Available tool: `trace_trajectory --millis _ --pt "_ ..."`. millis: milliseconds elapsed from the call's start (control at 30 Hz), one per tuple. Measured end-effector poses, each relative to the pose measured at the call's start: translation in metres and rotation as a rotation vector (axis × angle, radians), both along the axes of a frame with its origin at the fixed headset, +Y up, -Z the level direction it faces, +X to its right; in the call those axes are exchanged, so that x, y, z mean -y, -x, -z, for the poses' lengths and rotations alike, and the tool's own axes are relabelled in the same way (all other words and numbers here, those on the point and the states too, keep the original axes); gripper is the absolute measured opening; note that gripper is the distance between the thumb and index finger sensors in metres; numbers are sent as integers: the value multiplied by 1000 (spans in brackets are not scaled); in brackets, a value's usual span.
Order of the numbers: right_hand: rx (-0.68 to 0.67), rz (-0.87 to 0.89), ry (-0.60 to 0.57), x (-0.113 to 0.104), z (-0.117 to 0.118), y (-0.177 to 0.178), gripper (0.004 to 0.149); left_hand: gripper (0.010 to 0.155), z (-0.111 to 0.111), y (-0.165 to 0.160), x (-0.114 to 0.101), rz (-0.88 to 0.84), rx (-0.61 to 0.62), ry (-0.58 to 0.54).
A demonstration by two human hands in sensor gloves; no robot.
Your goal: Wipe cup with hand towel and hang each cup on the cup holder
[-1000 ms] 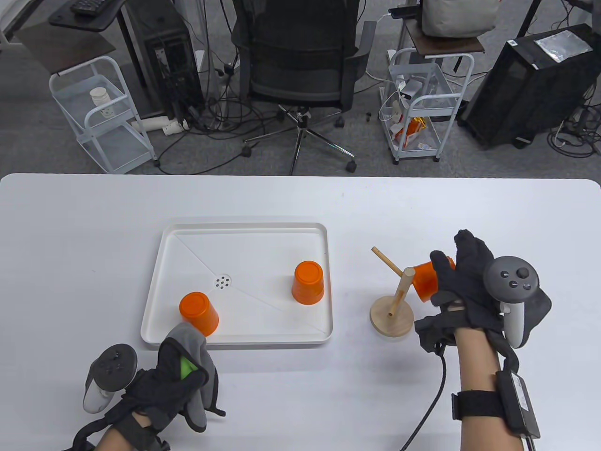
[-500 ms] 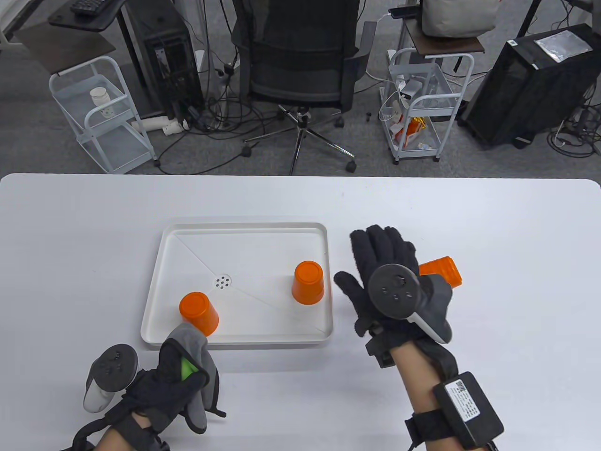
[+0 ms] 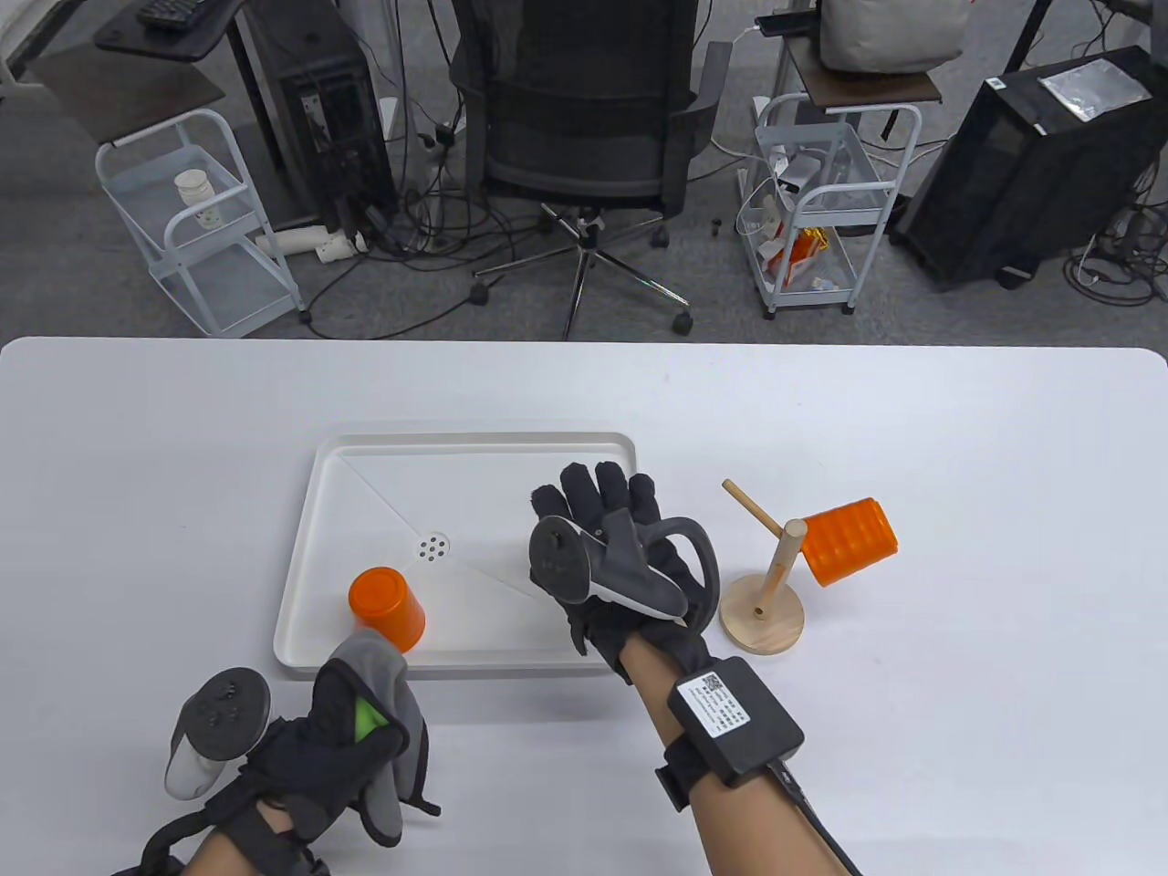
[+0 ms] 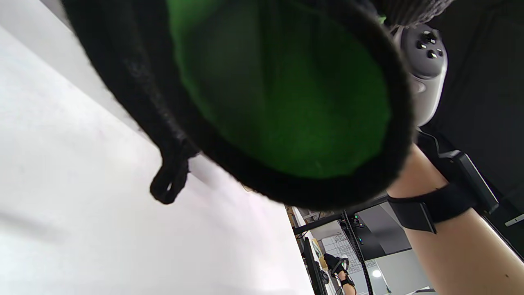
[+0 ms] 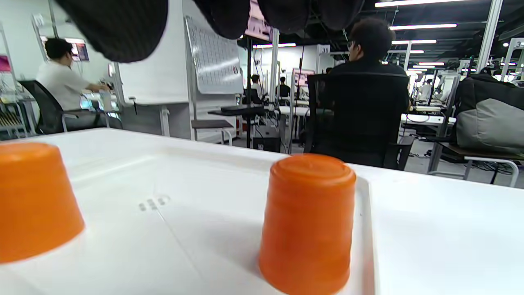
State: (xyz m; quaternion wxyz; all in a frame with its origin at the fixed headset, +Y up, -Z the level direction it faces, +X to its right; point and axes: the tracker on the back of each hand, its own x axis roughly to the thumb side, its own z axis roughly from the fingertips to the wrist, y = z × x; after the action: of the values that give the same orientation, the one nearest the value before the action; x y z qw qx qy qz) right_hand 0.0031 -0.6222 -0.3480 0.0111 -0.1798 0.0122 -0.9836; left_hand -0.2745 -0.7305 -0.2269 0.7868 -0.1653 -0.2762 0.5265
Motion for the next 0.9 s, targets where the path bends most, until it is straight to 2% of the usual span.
trace_trajectory --millis 267,467,667,900 --pt "129 -119 129 39 31 4 73 79 0 -2 0 5 14 -6" --pt "194 -81 185 59 46 -4 70 79 -1 -1 0 -8 17 -11" --pt "229 -67 204 73 53 -7 67 79 -1 -1 -1 -16 17 -14" --pt "224 1 158 74 53 -7 64 79 -1 0 -1 -14 17 -12"
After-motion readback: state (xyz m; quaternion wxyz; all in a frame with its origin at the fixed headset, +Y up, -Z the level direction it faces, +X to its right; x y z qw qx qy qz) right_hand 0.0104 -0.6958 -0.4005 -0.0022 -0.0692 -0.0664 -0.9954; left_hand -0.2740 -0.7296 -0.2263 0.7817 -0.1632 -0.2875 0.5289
